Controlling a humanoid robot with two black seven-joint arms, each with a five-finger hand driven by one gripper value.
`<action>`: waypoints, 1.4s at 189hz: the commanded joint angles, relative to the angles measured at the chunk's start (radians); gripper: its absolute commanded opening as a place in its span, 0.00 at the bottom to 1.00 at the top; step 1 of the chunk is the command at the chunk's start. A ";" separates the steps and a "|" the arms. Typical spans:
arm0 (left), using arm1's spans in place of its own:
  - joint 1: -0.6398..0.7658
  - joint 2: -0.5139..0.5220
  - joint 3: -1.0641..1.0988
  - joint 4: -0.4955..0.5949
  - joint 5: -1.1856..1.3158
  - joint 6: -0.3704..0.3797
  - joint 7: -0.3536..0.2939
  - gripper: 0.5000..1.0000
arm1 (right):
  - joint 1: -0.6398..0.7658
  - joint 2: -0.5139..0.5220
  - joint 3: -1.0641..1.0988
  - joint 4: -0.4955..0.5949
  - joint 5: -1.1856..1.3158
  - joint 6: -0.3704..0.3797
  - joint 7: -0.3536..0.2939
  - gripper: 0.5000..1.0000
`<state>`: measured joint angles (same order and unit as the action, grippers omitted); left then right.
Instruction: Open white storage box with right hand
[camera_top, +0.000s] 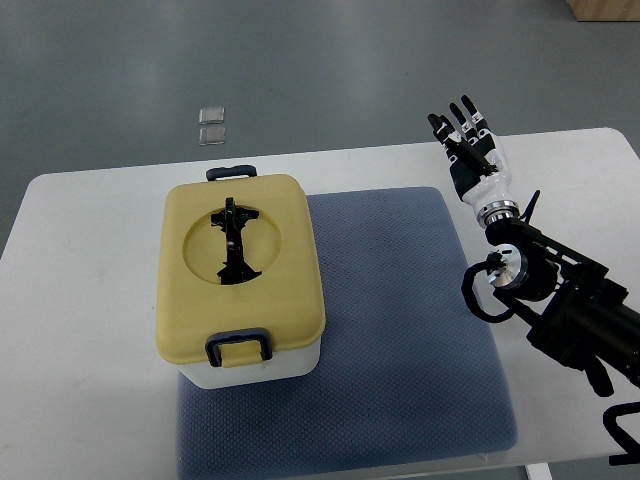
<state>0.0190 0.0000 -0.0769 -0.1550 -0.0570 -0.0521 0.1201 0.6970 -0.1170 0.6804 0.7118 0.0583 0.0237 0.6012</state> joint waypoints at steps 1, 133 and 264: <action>0.001 0.000 0.000 0.000 0.000 0.000 0.001 1.00 | 0.001 -0.001 -0.001 0.000 0.000 -0.001 0.000 0.86; -0.001 0.000 -0.001 0.000 0.000 0.000 0.001 1.00 | 0.154 -0.154 -0.050 0.037 -0.428 0.056 -0.009 0.86; -0.001 0.000 -0.001 0.000 0.000 0.000 0.000 1.00 | 0.598 -0.291 -0.197 0.265 -1.312 0.533 -0.006 0.84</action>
<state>0.0190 0.0000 -0.0782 -0.1550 -0.0567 -0.0521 0.1204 1.2359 -0.4183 0.4825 0.9340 -1.0741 0.5123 0.5918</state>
